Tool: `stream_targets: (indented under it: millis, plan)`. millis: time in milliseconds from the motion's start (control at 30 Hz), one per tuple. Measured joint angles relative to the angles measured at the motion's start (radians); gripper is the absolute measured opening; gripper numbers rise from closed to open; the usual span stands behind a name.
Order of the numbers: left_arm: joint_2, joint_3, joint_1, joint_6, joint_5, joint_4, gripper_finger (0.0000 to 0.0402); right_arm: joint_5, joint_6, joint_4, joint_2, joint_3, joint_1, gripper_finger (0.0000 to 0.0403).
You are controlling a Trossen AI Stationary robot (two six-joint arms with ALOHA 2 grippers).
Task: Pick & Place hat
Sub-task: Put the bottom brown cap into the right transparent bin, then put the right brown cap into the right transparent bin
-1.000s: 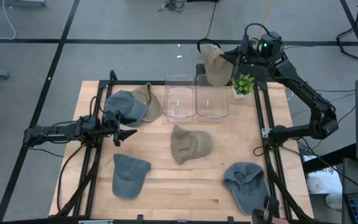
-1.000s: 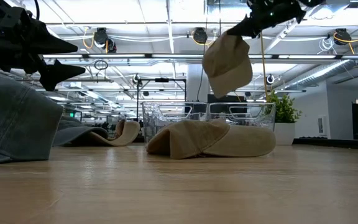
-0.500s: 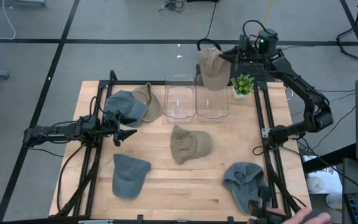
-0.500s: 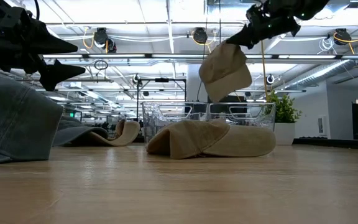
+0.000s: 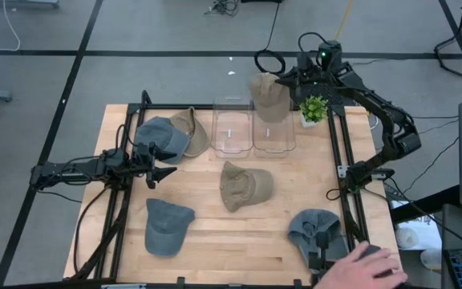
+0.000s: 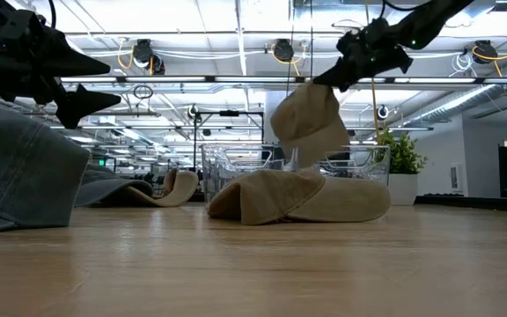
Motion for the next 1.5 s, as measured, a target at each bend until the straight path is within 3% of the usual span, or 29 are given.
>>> stream_targets:
  millis: [167,400,600,800,1067,1200,1500]
  plan:
    - [0.000,0.000,0.000,0.000,0.000,0.000,0.0324,0.004,-0.014,0.030,0.013,-0.066,-0.011,0.0000]
    - [0.000,0.000,0.000,0.000,0.000,0.000,0.0324,0.004,-0.005,0.204,0.012,-0.188,-0.027,0.0000]
    - [0.000,0.000,0.000,0.000,0.000,0.000,0.0324,0.081,-0.051,0.240,0.013,-0.267,-0.027,0.0000]
    - [0.000,0.000,0.000,0.000,0.000,0.000,0.0324,0.085,-0.074,0.357,0.013,-0.332,-0.026,0.0006]
    - [0.000,0.000,0.000,0.000,0.000,0.000,0.0324,0.089,-0.116,0.406,0.005,-0.345,-0.026,0.0076]
    - [0.000,0.000,0.000,0.000,0.000,0.000,0.0324,0.144,-0.107,0.469,-0.014,-0.345,-0.026,0.0123]
    - [0.000,0.000,0.000,0.000,0.000,0.000,0.0324,0.219,0.144,0.557,-0.097,-0.345,-0.013,0.0188]
